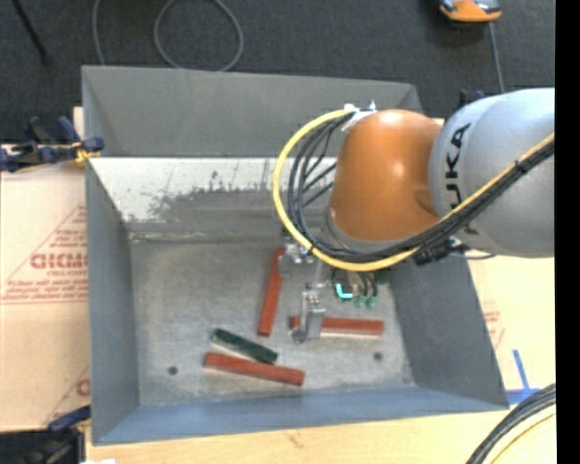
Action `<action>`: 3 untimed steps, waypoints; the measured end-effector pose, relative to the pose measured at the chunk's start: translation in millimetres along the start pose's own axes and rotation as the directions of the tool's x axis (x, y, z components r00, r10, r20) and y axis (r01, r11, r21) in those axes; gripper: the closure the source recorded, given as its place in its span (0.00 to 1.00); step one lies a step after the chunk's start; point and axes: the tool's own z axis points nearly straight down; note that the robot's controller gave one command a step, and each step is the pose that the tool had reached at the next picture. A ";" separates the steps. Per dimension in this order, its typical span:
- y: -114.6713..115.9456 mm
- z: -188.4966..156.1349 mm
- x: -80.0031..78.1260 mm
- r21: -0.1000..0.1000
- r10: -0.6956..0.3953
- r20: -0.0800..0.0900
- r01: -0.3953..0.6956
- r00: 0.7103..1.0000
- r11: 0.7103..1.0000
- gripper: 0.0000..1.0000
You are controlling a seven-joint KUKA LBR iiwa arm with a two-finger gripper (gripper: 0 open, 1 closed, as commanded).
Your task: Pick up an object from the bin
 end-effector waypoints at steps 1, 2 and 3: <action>28.1 124.6 27.5 0.000 0.067 -0.002 -0.067 0.998 0.998 0.00; 27.6 118.1 24.5 -0.001 0.071 0.005 -0.071 0.997 0.997 1.00; 66.5 117.6 42.5 -0.001 0.090 0.015 -0.090 0.996 0.996 1.00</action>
Offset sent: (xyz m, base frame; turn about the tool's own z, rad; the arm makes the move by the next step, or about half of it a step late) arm -0.0266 0.0279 -0.1213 0.0709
